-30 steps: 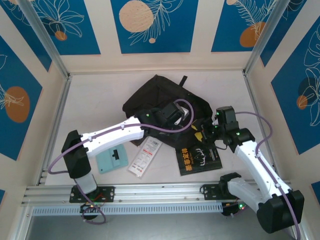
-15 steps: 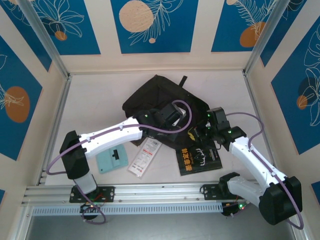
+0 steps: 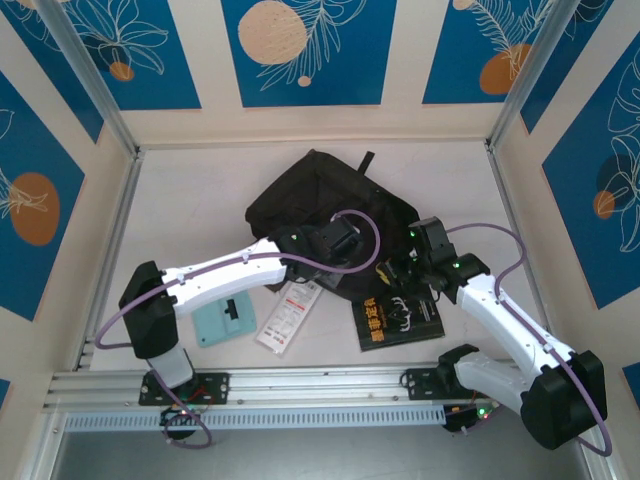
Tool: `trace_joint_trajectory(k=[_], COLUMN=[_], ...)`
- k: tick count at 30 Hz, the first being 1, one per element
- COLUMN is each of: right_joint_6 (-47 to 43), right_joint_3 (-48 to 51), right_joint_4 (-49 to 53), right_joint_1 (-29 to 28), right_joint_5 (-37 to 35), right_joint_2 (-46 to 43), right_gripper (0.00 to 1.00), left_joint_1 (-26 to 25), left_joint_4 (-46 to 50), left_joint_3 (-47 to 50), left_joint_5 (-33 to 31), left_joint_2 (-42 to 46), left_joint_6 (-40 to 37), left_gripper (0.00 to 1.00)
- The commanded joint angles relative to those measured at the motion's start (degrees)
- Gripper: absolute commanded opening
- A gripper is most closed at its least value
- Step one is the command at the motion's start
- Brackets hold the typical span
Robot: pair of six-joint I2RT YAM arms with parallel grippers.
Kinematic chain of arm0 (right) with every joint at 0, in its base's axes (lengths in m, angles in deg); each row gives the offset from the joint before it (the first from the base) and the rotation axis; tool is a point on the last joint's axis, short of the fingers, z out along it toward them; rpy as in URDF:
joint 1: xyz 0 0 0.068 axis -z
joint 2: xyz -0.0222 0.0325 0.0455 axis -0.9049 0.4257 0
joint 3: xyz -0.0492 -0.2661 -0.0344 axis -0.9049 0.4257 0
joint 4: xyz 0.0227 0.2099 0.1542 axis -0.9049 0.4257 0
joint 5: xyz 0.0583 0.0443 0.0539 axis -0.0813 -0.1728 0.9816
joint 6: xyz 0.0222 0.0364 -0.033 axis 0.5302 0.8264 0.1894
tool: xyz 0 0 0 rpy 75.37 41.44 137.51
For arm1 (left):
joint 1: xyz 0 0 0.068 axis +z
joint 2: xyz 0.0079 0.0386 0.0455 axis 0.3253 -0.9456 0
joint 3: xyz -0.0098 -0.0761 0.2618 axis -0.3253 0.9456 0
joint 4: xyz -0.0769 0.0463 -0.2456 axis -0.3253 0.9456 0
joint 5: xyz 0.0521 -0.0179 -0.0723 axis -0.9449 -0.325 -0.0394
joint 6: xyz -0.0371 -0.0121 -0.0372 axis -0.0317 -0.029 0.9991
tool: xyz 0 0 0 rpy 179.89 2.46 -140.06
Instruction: Pack books, pencil case, and school supplies into a backpack
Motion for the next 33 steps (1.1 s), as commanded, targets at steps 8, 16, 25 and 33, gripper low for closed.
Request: trace_joint_trajectory(k=[8,16,25,33], right_joint_6=[-2.29,-3.78,-8.01,-15.7], right_joint_3=[-0.69,-0.78,-2.02,-11.29], right_joint_4=[4.25,4.03,0.2,-1.62], right_joint_1=[0.81,0.97,-0.55,-11.17], right_joint_5=[-4.05,-3.86,-0.11,-5.61], right_joint_2=[-0.82,-0.56,2.02,7.32], right_gripper=[0.0,0.0,0.0,0.0], left_joint_1=[3.93,13.96,21.46,23.41], left_joint_4=[3.9,0.66,-0.23,-1.02], left_joint_3=[4.16,9.23,8.68,3.86], left_joint_5=[-4.76,4.34,9.25,6.46], left_joint_2=[5.56,9.88,11.09,16.45], left_joint_6=[-2.14,-0.23,0.23,-0.36], left_gripper=[0.0,0.0,0.0,0.0])
